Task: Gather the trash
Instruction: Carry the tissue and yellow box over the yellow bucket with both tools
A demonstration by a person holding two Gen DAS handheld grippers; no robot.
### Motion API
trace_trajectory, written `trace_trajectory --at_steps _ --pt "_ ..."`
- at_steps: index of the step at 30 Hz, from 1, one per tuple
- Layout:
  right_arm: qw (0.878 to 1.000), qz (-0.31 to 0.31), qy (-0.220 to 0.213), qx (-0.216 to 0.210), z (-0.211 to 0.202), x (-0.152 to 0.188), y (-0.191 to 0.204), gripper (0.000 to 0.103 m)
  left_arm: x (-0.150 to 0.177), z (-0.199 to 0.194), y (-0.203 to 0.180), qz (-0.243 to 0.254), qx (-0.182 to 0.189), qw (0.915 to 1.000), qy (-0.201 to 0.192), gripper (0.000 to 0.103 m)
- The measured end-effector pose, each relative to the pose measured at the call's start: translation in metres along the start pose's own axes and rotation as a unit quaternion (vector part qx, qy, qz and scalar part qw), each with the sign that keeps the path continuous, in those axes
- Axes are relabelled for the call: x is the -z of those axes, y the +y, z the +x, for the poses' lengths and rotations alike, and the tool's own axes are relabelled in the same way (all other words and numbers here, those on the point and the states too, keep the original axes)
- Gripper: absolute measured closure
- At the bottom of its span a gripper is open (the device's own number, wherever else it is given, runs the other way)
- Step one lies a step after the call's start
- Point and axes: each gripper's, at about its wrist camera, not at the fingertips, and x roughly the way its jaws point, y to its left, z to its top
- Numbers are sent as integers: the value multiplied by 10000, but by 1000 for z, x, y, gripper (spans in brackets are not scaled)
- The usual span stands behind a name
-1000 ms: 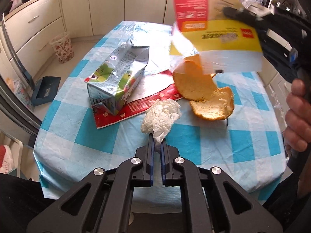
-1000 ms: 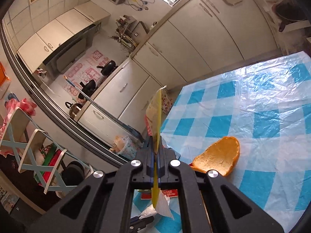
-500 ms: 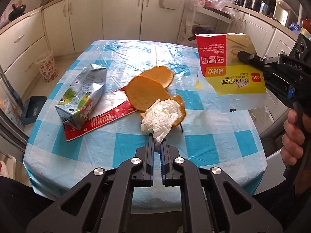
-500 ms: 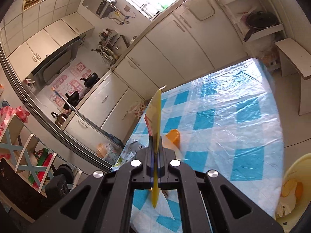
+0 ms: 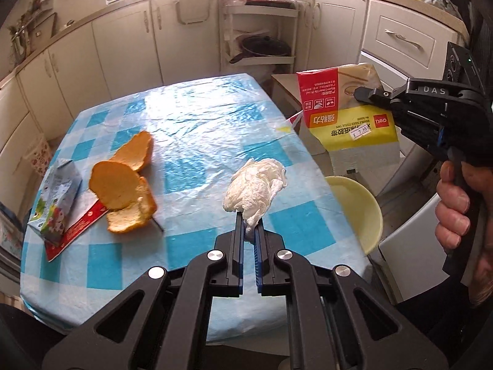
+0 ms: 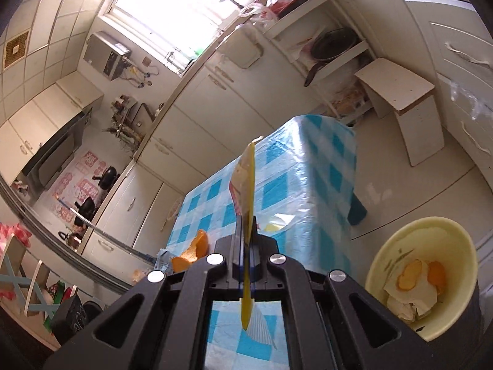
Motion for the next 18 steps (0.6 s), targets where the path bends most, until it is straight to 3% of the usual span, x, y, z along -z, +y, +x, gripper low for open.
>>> trace_trajectory --at_steps 4,8,18 --pt "9980 196 -180 567 -12 -3 -22 100 -7 10 -33 202 173 9996 29 97" --pt "9927 432 -49 1125 -10 0 -43 100 -15 26 -60 315 348 9988 99 97" --pt "9747 1224 425 1822 -1 11 -103 97 -32 79 -115 344 913 9939 521 97"
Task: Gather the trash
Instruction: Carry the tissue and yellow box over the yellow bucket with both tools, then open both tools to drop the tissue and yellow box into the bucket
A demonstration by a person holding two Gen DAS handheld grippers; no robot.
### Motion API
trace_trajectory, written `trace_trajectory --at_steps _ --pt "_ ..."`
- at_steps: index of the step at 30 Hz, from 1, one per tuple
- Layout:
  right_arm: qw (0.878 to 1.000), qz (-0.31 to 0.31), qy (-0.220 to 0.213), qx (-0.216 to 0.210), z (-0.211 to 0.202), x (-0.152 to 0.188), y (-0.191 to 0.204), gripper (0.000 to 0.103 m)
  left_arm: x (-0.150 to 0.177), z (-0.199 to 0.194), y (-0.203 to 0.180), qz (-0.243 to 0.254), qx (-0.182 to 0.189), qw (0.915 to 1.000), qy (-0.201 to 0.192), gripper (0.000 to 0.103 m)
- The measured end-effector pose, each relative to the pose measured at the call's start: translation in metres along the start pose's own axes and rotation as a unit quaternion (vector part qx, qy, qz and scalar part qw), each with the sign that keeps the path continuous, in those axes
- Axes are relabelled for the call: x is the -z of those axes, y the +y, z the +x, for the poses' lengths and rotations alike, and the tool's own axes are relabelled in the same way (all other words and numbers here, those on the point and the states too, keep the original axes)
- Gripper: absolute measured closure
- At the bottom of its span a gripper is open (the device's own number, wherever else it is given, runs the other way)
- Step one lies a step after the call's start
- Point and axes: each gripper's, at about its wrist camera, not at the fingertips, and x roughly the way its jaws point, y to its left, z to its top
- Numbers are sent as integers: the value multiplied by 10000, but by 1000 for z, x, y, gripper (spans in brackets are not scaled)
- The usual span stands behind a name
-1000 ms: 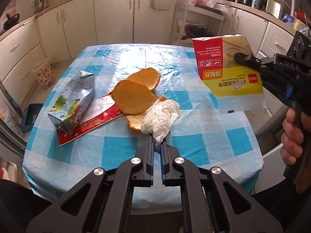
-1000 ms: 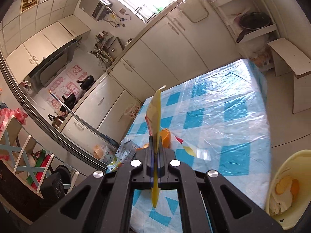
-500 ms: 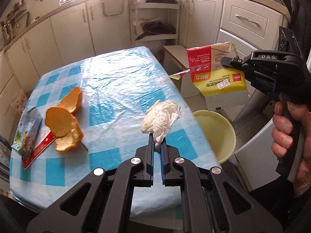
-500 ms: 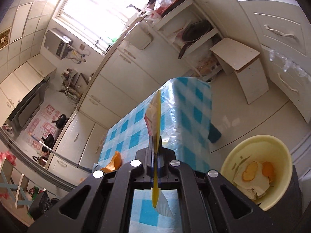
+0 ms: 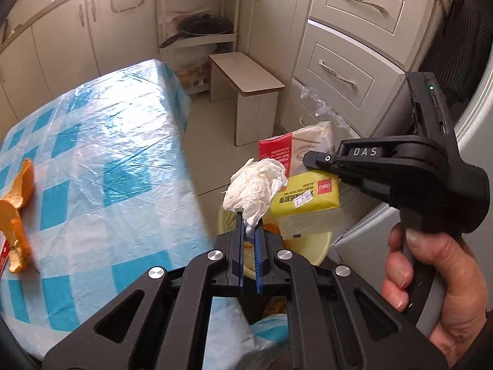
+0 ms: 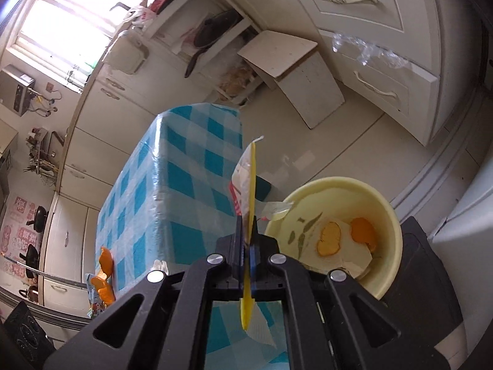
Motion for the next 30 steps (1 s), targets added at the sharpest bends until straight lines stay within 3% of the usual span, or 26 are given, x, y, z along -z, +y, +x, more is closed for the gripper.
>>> trace_trajectory --at_steps 2,4,6,15,18,20,22,30 --pt "9998 196 27 -21 1 -2 -10 94 -2 12 -9 18 82 9999 101 97" --pt "9994 341 -38 -24 -3 -5 -17 75 -3 23 -16 33 123 9997 188 97" --pt "9990 406 -155 -39 -9 -7 -20 67 -5 33 -20 2 167 9994 292 97" --pt "9907 573 -1120 -521 -55 -21 -13 53 -12 91 -46 -81 339 9948 956 96" --pt "9899 551 -1155 -615 -57 -23 -10 52 -16 105 -51 -141 346 9925 1160 78" --pt "9895 574 -1142 -672 -56 -26 -9 52 -17 103 -54 -115 285 9934 1107 60" --pt "9889 601 -1149 -724 -57 -27 -9 50 -17 96 -53 -81 272 9942 1040 53" --pt "9878 447 -1228 -847 -59 -27 7 45 -16 54 -20 -216 223 9963 806 44"
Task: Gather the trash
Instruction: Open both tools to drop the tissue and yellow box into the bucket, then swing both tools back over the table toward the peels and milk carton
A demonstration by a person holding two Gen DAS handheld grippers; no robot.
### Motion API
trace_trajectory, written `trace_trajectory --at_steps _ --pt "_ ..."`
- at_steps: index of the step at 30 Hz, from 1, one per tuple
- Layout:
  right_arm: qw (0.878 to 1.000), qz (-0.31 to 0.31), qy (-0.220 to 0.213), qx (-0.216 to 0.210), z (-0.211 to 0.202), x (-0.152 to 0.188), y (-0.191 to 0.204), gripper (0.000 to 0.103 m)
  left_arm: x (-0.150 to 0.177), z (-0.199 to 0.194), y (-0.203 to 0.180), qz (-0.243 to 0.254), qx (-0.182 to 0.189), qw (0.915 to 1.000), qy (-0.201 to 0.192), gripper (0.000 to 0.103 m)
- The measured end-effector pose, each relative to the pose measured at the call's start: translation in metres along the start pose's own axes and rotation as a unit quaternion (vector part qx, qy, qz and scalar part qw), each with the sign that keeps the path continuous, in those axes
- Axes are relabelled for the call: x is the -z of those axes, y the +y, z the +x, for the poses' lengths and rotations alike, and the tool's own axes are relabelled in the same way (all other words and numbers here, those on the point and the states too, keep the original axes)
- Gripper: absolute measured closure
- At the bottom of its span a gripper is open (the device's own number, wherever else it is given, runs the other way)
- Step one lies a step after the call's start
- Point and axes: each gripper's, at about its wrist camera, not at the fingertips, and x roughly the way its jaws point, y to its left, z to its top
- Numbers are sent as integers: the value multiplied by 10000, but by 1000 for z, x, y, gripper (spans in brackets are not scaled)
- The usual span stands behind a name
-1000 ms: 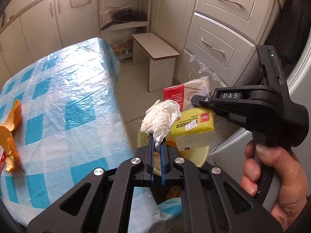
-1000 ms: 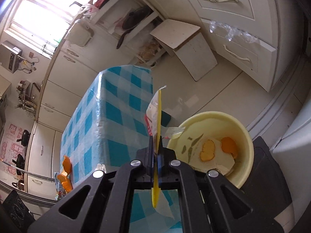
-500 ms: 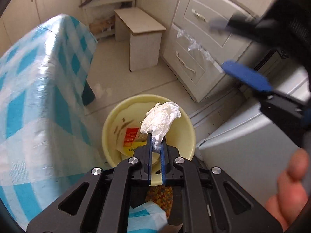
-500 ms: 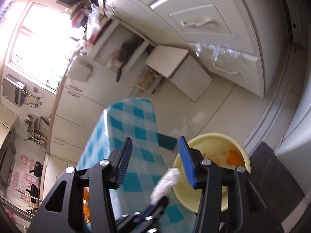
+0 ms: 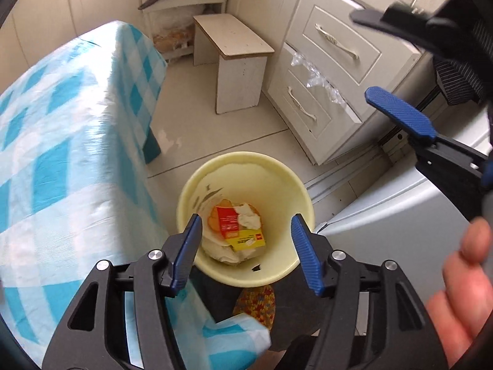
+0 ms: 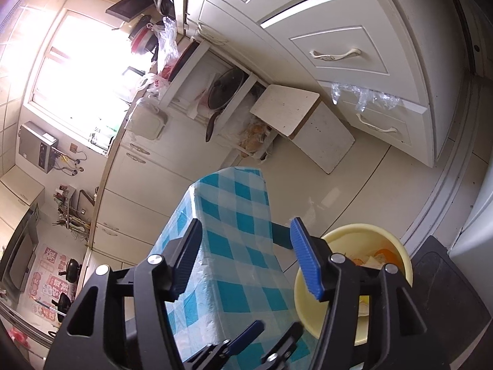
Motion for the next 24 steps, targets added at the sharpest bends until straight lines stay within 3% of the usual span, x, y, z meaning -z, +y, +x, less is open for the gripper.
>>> trace_trajectory --at_steps 7,11,17,24 --pt "9985 -376 393 -59 24 17 29 43 27 -62 54 -118 -345 9987 -351 37" --pt "9926 -894 811 -133 45 40 61 41 45 -91 88 -211 -581 9971 -451 36" --pt "9729 -1775 1464 -228 72 89 113 41 71 -128 140 -354 -967 9924 -674 31" --pt "9470 -2476 2028 -293 101 141 162 38 100 -149 201 -1102 -1094 9839 -883 29"
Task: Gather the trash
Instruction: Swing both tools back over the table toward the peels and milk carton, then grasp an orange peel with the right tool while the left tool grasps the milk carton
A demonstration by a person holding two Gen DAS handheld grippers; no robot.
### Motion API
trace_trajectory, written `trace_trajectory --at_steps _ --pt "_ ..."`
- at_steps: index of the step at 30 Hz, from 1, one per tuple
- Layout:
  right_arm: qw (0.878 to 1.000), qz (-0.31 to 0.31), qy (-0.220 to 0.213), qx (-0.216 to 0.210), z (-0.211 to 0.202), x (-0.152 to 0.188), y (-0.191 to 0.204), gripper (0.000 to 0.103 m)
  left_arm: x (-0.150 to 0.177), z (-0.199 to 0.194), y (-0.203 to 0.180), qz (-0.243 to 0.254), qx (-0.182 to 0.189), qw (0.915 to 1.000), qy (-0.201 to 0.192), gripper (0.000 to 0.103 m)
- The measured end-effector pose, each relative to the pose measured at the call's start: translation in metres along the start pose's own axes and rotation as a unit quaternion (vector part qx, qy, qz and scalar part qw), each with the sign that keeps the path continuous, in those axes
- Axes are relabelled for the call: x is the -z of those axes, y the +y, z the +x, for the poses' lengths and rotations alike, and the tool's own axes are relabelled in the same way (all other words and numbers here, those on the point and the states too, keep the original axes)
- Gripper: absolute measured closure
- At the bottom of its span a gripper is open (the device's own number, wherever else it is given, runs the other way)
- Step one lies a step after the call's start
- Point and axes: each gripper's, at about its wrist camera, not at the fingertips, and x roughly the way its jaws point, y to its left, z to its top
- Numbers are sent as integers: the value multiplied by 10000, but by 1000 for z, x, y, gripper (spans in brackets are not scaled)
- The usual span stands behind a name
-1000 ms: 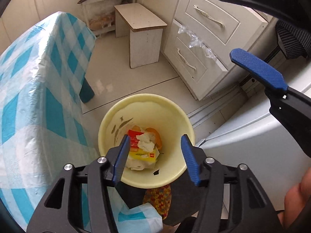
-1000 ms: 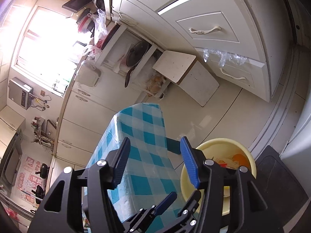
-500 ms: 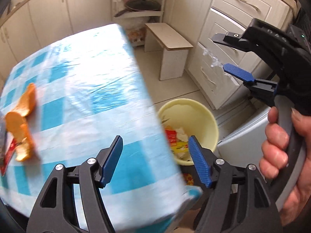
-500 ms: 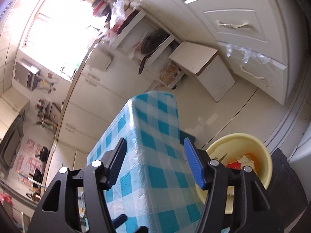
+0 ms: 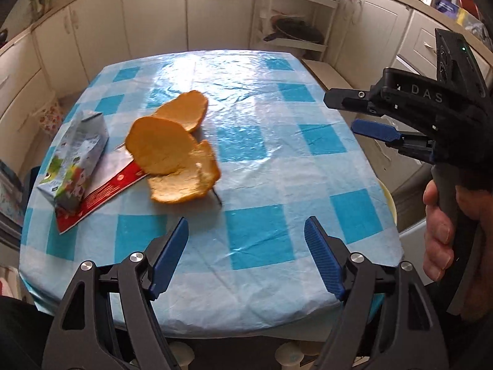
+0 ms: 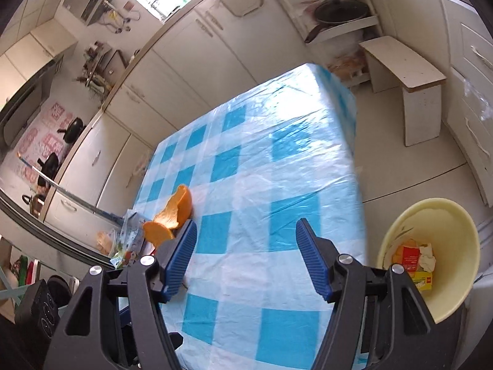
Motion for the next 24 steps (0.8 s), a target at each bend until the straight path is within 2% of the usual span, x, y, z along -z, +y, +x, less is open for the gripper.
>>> trace_trajectory --at_steps 8,14,24 --pt "9963 -647 562 -14 55 14 63 37 7 -14 63 -616 -187 9976 -263 28" --pt "9922 -880 883 101 85 23 83 37 8 -17 105 -1135 -195 9930 -252 28" --pt "9864 -1264 998 329 110 28 104 37 12 -19 138 -1539 -267 9874 -238 27"
